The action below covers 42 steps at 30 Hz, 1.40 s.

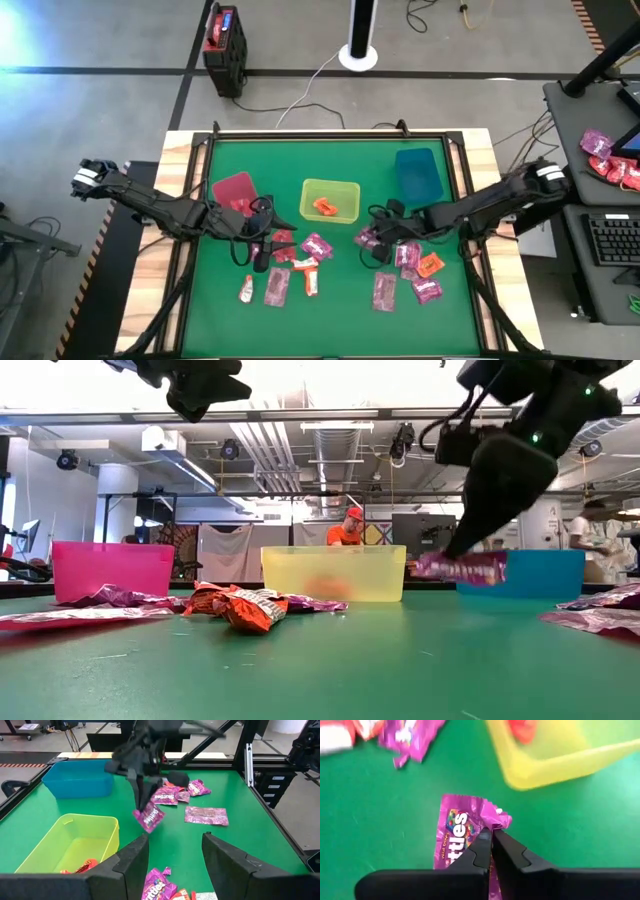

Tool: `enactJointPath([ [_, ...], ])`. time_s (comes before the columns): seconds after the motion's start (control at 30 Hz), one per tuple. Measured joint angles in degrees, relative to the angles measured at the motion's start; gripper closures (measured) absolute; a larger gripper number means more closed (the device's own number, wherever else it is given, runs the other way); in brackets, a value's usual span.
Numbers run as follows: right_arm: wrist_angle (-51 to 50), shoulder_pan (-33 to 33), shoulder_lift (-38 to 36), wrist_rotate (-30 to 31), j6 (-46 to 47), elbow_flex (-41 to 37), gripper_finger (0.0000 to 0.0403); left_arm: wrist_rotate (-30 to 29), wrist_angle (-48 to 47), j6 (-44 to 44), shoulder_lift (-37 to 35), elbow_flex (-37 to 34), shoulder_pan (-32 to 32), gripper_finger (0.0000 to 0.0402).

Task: Sort candy by brand, put in halloween buckets
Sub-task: Put the purple candy into the blue bin, then put the orange chocolate into the yellow bin

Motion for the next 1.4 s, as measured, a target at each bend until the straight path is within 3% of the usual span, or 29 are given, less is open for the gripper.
enactJointPath([
  [0.13,-5.3,0.0,-4.9,6.2,0.3,1.1,0.0395,0.0,0.2,0.0,0.0,0.0,0.0,0.0233],
  [0.23,-15.9,-0.1,-7.5,18.7,3.9,4.0,0.0395,0.0,0.3,0.0,0.0,0.0,0.0,0.0233],
  [0.33,-31.6,-1.4,-8.2,32.9,15.4,7.7,0.0395,-0.3,1.3,0.0,0.3,0.0,0.0,0.0233],
  [0.4,-41.2,-3.6,-8.2,37.6,26.5,9.3,0.0395,-1.0,1.5,0.0,0.8,0.0,0.0,0.0233],
  [0.47,-47.7,-6.7,-8.0,37.2,34.1,10.1,0.0395,-1.3,1.7,0.0,1.6,0.0,0.0,0.0233],
  [0.57,-52.7,-12.0,-7.4,31.5,41.3,9.8,0.0394,-1.3,2.0,0.0,3.2,0.1,0.0,0.0233],
  [0.7,-53.6,-16.6,-6.6,27.6,42.9,9.5,0.0391,-1.3,2.6,-0.7,4.9,0.6,0.0,0.0233],
  [0.87,-53.6,-17.4,-6.6,27.3,42.3,9.5,0.0364,-1.3,2.3,-2.2,5.7,1.4,-0.1,0.0233],
  [1.17,-53.6,-16.8,-6.6,27.0,42.1,9.6,0.0277,-1.3,1.7,-4.5,5.8,1.7,-0.2,0.0233],
  [1.4,-53.4,-12.6,-6.7,26.1,38.7,12.7,0.0244,0.7,-8.1,-13.9,5.9,1.7,-2.0,0.0233],
])
